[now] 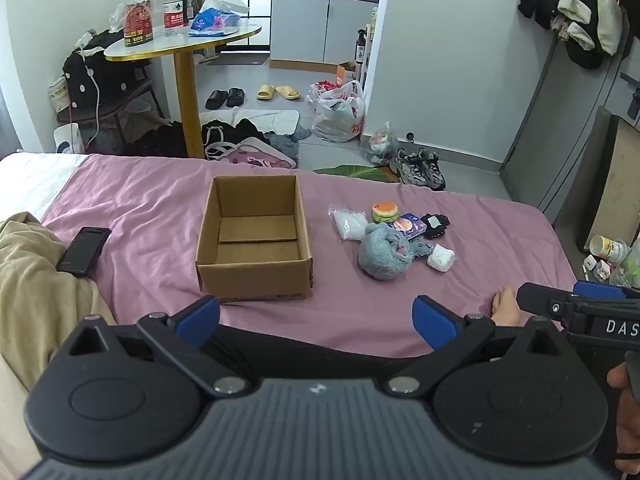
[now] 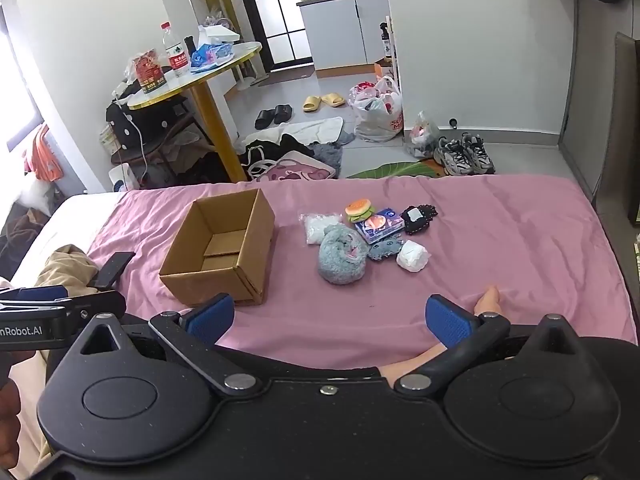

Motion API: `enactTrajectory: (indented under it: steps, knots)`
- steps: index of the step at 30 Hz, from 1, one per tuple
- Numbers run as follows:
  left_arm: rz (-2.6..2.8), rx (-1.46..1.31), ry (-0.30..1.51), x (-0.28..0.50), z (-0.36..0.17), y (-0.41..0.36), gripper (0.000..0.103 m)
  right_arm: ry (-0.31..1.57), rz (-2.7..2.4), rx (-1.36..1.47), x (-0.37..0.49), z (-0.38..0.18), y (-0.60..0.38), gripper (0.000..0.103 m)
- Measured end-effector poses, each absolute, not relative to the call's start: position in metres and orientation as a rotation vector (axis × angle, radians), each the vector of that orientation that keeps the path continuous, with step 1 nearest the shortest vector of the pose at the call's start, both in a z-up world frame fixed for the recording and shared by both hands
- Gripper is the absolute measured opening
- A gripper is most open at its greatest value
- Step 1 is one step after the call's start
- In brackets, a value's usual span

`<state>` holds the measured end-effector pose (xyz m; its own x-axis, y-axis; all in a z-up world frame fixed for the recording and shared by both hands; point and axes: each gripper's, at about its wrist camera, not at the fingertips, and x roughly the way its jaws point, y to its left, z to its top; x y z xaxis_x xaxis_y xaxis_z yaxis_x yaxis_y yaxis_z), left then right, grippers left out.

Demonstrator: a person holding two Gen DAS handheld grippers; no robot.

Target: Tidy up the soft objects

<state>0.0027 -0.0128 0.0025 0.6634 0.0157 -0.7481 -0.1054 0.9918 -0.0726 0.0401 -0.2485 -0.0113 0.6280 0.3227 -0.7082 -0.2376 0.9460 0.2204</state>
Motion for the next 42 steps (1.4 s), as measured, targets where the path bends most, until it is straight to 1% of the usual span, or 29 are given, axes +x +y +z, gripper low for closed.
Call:
enactTrajectory:
  steps: [42]
  knots:
    - [0.075, -0.128, 0.833, -0.006, 0.0032, -0.0127, 0.102, 0.811, 0.329, 0.069, 0.0313, -0.0086, -0.2405, 0.103]
